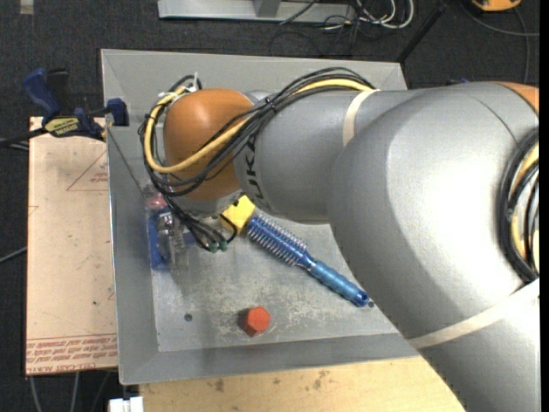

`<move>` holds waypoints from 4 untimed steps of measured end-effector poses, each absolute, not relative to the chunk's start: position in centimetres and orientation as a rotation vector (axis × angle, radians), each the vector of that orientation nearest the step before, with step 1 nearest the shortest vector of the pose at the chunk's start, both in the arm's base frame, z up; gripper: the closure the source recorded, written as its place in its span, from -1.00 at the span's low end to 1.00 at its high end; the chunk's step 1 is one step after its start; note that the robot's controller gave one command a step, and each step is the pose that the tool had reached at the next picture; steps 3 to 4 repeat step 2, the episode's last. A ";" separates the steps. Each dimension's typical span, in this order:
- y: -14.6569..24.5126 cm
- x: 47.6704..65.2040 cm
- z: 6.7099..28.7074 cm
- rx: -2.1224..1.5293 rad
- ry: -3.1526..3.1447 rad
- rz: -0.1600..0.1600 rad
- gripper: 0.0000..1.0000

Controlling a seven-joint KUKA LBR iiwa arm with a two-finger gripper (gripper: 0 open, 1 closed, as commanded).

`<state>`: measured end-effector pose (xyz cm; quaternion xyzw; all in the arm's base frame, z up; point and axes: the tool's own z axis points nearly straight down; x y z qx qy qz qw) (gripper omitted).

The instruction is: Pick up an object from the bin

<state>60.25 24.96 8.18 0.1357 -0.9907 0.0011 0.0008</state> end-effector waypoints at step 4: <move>25.2 60.7 19.7 0.426 -3.125 -0.006 1.00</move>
Offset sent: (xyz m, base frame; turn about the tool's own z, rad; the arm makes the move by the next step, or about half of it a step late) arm 0.0001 -0.0001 0.0329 0.0000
